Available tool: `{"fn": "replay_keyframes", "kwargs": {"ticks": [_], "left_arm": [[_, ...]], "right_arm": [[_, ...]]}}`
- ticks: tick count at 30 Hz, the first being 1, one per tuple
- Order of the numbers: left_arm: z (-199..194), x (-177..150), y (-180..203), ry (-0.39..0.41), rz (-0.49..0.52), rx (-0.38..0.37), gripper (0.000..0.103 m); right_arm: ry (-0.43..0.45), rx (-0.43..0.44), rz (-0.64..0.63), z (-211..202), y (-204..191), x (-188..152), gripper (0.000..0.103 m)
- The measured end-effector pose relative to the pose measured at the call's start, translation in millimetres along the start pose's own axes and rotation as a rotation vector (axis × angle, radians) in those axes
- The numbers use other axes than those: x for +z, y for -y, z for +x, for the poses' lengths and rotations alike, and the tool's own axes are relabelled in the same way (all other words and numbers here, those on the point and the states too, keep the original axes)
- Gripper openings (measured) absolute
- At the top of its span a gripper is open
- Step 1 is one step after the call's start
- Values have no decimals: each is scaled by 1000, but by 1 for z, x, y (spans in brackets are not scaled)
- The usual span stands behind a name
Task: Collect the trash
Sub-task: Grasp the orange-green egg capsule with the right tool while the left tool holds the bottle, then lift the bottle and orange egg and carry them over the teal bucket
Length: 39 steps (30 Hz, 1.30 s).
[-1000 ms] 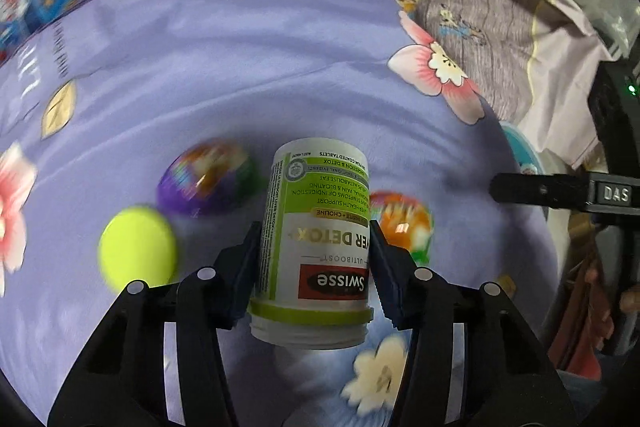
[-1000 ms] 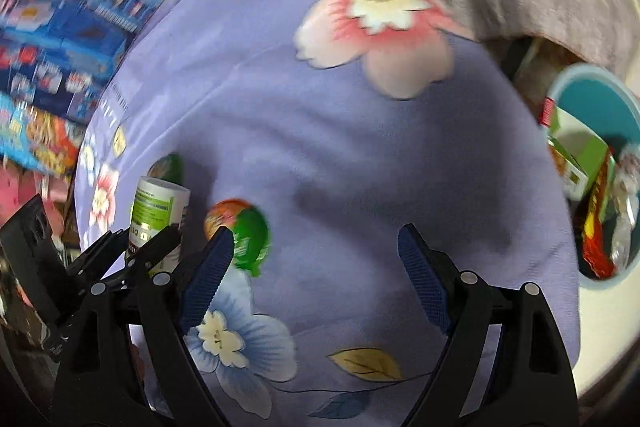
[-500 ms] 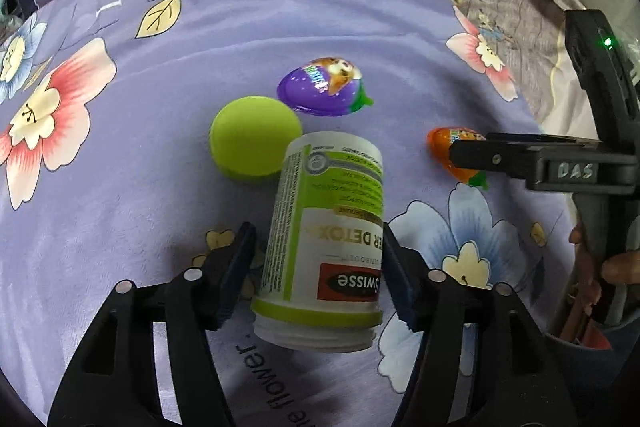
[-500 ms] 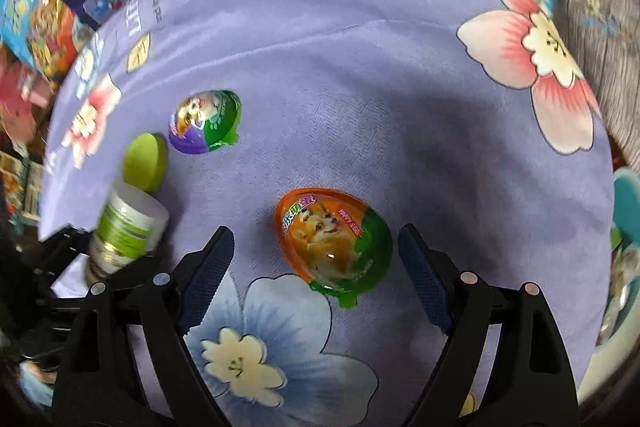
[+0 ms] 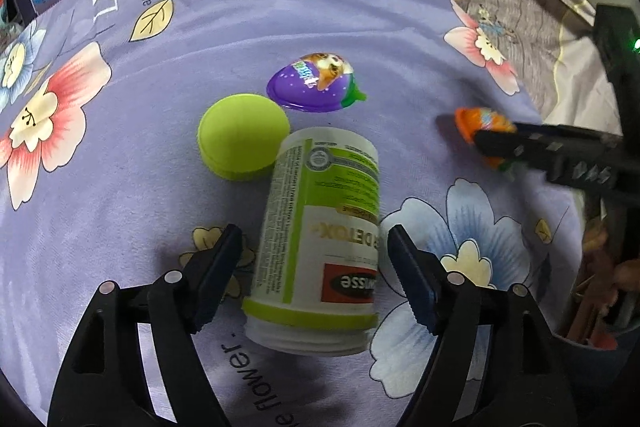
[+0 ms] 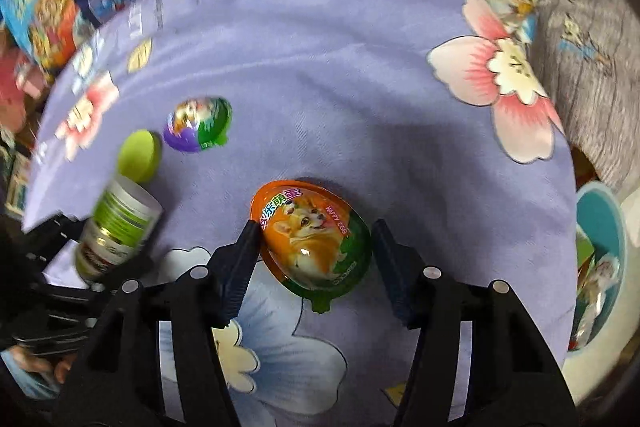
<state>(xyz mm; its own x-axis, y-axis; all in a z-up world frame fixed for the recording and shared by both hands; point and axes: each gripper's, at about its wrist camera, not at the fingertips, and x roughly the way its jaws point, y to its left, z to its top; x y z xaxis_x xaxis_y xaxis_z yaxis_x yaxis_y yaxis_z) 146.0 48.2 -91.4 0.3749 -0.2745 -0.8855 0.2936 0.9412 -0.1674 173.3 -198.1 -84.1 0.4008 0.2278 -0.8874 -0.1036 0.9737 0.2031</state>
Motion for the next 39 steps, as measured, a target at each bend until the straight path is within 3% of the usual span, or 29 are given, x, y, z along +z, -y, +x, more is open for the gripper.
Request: {"fn": "replay_keyframes", "kwargs": {"ticks": [1,11,19,29,39], "left_arm": [[-1,-1,3,2,8,6,53],[-20,13,41,40,66,27,52],[-24,36,101,57,161,-17,52],[-6,70,223,48,346,-140,52],[34,71,336,-31,494,-211,52]], "right_arm": [[10,11,18,-7,6,-2,55],[106,30,120,-52,55,-10,55],[188,33,247,-95,123,-27,55],[304,-56,447,-157,235,-76,55],[292,-69,619,-163,325,-128,56]]}}
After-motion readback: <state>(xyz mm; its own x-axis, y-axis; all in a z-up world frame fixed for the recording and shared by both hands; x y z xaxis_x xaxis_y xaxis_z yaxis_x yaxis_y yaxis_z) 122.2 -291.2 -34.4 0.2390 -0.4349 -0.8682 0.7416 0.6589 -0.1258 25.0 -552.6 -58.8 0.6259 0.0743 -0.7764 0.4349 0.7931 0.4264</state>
